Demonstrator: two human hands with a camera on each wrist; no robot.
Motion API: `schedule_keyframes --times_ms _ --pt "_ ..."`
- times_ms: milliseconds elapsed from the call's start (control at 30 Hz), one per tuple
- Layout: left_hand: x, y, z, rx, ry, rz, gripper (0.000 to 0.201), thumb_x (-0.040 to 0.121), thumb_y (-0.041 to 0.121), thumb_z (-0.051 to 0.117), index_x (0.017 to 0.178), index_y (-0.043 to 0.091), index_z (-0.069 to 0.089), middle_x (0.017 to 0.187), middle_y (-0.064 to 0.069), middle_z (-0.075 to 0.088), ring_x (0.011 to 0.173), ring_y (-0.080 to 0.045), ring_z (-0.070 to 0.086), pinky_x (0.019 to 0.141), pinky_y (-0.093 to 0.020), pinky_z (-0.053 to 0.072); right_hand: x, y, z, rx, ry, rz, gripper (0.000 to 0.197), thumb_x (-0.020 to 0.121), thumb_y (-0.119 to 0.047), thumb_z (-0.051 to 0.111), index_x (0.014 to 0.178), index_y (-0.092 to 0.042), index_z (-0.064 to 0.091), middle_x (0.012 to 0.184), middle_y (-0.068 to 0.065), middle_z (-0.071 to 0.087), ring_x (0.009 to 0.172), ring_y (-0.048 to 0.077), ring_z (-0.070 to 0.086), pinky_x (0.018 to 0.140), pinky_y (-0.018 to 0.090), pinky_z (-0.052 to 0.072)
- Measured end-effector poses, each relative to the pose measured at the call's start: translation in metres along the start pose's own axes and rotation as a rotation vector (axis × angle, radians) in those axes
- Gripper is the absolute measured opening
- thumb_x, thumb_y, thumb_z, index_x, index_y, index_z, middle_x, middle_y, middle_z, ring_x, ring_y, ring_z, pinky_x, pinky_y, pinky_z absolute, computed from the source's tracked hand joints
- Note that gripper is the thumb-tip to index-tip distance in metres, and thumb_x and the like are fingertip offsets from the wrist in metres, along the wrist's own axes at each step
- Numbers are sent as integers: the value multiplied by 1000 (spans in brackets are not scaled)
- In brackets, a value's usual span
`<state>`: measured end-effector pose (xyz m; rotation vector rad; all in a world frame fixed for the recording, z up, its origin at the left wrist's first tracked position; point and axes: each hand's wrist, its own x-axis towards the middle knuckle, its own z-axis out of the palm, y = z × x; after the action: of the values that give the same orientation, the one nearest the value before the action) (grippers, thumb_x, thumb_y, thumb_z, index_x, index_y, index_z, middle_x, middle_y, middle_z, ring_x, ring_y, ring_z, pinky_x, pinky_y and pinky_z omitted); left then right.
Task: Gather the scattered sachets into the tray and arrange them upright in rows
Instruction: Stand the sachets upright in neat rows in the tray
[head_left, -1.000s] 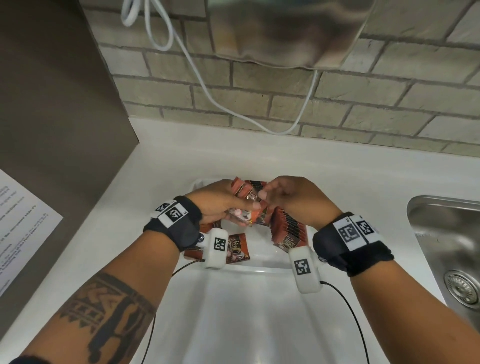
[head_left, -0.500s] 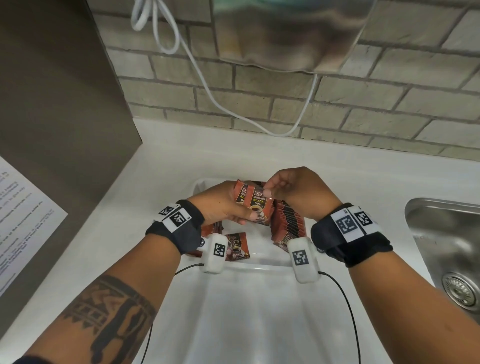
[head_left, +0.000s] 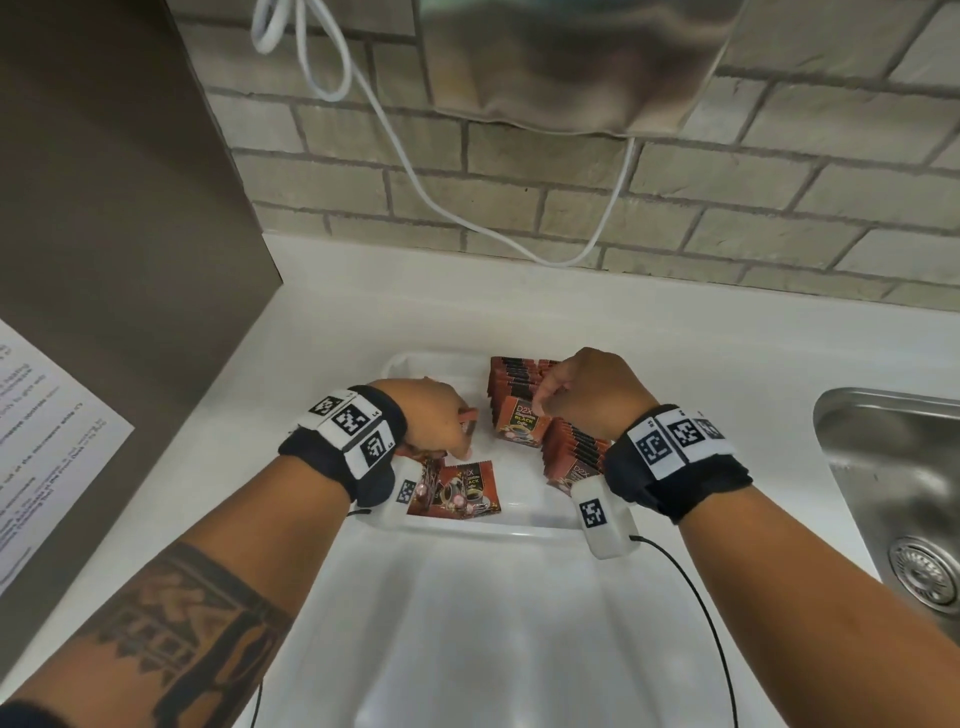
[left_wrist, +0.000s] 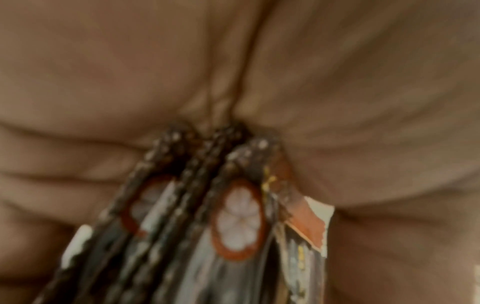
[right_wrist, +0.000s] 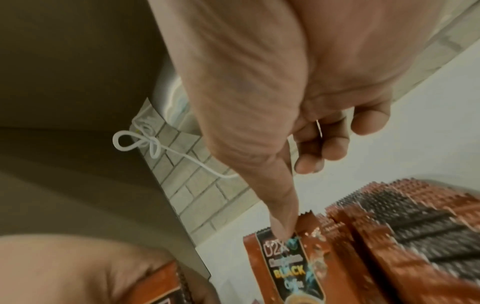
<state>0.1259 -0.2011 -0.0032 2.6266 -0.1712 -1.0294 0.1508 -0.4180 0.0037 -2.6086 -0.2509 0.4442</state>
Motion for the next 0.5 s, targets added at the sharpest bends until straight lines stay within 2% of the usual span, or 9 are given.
schedule_keyframes --times_ms 67,167,267,333,500 --pt "4 15 5 33 -44 22 26 88 37 69 105 16 68 86 -6 73 68 -18 62 67 -30 56 4 -2 8 -89 -11 22 15 80 -25 70 70 -34 77 84 -15 72 91 12 64 88 37 54" --pt "16 36 15 94 -136 50 35 90 37 68 118 16 67 86 -2 70 67 -16 59 55 -23 49 11 -5 17 -152 -19 45 16 77 -25 67 68 -34 78 88 -11 72 95 17 63 88 38 55" --pt "27 45 19 167 -157 22 39 91 40 66 118 12 68 89 -3 69 70 -17 59 58 -23 46 17 -8 22 -225 -38 63 7 73 -29 73 77 -31 79 99 -3 69 103 23 59 89 39 55" --pt "33 48 19 197 -165 7 37 93 41 63 110 8 69 90 -4 67 71 -17 56 59 -23 45 20 -7 25 -260 -39 67 13 73 -30 73 84 -27 79 101 -2 68 105 23 58 89 39 55" --pt "38 52 18 219 -188 1 41 96 42 61 116 8 71 95 -4 68 70 -15 56 59 -24 45 24 -5 27 -285 -44 78 20 75 -30 69 92 -24 77 101 -3 67 103 22 58 88 39 55"
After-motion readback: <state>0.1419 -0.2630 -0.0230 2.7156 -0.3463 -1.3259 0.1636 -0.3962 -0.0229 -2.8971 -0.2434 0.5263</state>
